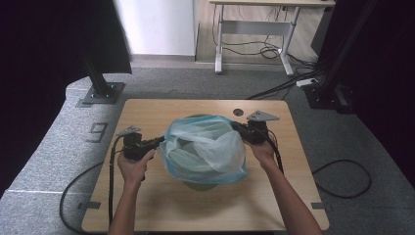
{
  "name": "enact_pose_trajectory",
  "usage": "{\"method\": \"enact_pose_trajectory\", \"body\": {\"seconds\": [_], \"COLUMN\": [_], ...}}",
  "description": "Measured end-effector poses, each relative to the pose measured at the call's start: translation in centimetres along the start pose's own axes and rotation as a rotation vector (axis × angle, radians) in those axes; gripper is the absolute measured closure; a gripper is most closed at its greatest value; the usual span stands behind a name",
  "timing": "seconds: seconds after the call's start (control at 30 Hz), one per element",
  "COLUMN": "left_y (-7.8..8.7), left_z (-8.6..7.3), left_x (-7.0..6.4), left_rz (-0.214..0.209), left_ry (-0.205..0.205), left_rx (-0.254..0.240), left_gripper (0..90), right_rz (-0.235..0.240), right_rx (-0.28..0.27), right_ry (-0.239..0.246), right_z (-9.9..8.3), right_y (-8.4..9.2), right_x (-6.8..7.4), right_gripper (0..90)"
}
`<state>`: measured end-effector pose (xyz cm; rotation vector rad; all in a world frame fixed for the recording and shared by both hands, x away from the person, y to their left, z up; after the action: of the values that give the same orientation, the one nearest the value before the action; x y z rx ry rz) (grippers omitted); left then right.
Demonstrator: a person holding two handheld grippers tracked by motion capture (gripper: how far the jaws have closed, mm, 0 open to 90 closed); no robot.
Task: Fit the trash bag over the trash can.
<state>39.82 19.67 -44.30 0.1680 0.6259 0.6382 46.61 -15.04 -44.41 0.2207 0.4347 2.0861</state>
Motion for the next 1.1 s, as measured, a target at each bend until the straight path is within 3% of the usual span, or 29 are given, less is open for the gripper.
{"method": "enact_pose_trajectory", "body": {"seconds": [0.27, 0.67, 0.83, 1.1], "left_y": [-0.8, -1.8, -2.0, -2.3], "left_z": [-0.2, -0.3, -0.3, -0.4], "left_x": [0.5, 1.6, 2.1, 2.3], "left_rz": [-0.009, -0.019, -0.012, 0.006], "left_ry": [0.043, 0.115, 0.131, 0.130], "left_rx": [0.035, 0.067, 0.092, 0.106], "left_gripper": [89.6, 89.7, 89.7, 89.7], "right_rz": [0.033, 0.027, 0.007, 0.018], "right_rx": [0.034, 0.090, 0.118, 0.141], "right_ry": [-0.035, -0.073, -0.058, -0.070], "right_z": [-0.7, -0.9, -0.6, -0.9], "right_y": [-0.8, -1.7, -2.1, -2.3], "right_x": [0.6, 1.2, 1.3, 1.3], "right_gripper": [88.2, 88.3, 88.3, 88.3]}}
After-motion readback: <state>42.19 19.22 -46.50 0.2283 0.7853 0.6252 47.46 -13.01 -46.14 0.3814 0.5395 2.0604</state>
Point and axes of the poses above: each handheld gripper's, and its own axes: y roughly backward along the jaws, z roughly out of its top, x roughly to its left, the point moved 4 cm from there along -y, roughly forward along the jaws, and after that the axes turned 10 degrees about -z, right-handed, at the moved point
